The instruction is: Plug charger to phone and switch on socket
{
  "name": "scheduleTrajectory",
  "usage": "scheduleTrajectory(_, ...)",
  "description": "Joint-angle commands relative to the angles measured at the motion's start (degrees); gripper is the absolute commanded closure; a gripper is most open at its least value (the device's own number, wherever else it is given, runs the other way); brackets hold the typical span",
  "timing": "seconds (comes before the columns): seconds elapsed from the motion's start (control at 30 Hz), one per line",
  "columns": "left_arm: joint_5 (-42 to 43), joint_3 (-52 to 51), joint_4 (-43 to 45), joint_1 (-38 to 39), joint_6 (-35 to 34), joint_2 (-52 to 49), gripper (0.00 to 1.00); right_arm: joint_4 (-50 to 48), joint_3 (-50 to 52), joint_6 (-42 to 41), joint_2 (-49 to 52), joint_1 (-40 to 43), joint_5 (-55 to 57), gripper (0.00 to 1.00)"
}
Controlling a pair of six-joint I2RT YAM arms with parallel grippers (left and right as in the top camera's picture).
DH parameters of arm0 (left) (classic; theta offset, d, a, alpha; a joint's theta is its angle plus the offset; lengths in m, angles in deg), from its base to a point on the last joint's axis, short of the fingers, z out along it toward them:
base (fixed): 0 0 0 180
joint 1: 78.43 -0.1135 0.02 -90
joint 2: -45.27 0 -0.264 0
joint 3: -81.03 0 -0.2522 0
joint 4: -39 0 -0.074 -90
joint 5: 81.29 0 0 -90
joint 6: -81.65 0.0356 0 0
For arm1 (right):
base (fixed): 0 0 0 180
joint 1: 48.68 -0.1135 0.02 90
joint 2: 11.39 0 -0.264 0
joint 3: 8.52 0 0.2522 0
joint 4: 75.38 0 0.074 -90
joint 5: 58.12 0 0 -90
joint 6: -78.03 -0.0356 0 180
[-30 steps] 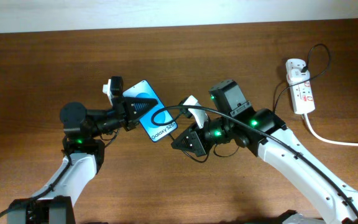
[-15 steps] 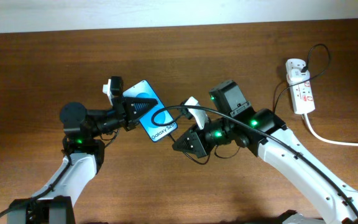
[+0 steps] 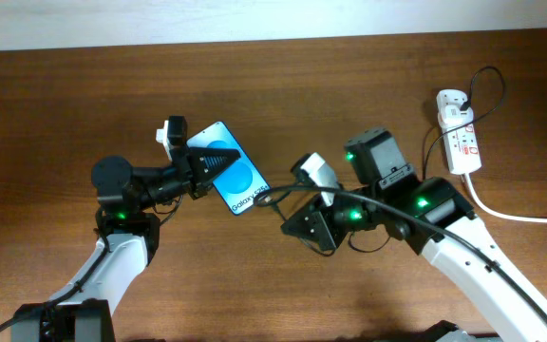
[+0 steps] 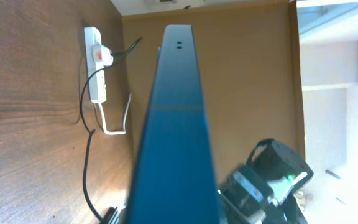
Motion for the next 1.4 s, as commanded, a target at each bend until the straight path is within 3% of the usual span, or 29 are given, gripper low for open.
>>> scheduleTrajectory(0.0, -2.3, 1.5, 0.5, -0.1, -0.7, 0.2, 1.0, -0.4, -0.2, 0.7, -0.3, -2.6, -3.7, 0.96)
scheduleTrajectory(0.1, -2.6, 1.5, 0.5, -0.1, -0.7, 0.2, 1.0, -0.9, -0.2, -0.4, 0.2, -3.3, -3.7, 0.96)
scheduleTrajectory(0.23, -1.4, 1.5, 2.6, -0.1, -0.7, 0.2, 1.0, -3.0, -0.2, -11.3, 2.1, -3.2, -5.0, 0.96)
scheduleTrajectory(1.37, 2.8, 1.5, 4.3, -0.1, -9.4, 0.2, 1.0, -3.9, -0.2, -15.6, 2.5, -3.2, -5.5, 0.96)
